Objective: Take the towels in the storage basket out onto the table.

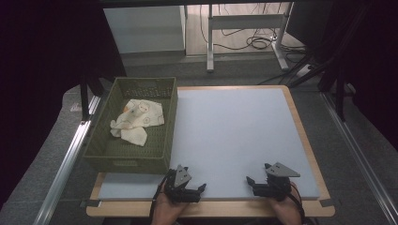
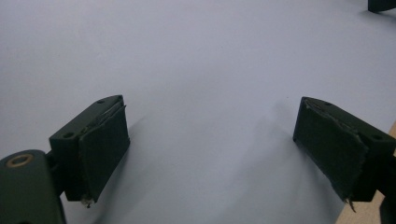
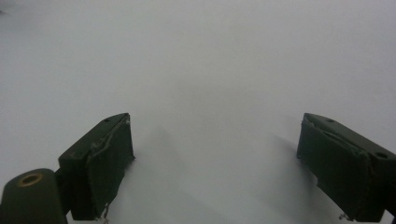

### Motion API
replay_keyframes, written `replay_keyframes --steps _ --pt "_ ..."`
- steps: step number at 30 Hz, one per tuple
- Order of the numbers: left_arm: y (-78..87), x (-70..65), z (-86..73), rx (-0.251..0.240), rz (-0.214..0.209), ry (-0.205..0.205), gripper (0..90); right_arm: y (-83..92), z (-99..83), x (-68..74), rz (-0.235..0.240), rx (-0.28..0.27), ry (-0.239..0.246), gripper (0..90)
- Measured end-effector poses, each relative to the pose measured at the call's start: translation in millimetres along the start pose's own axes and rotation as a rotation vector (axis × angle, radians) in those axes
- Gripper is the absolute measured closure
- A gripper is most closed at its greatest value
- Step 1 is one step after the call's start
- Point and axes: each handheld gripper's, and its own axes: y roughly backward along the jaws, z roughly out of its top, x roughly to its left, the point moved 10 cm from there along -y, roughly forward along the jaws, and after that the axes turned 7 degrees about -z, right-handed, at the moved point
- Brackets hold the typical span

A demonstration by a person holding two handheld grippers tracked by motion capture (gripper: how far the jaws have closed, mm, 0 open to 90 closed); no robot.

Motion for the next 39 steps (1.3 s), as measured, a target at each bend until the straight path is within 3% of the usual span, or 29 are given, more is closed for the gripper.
replay_keyframes --steps 26,35,39 --pt "0.1 -0.2 -0.3 0.001 0.003 0.008 9.8 0.1 -0.1 -0.1 0.003 0.0 0.002 10.5" --pt "2.4 -1.2 -0.4 0.023 -0.023 -0.001 7.4 0.1 -0.1 -0.1 0.003 0.0 0.002 10.5" --pt "8.0 -4.4 8.5 0.009 -0.034 -0.019 4.6 0.1 -0.1 -0.1 0.003 0.0 0.002 10.5"
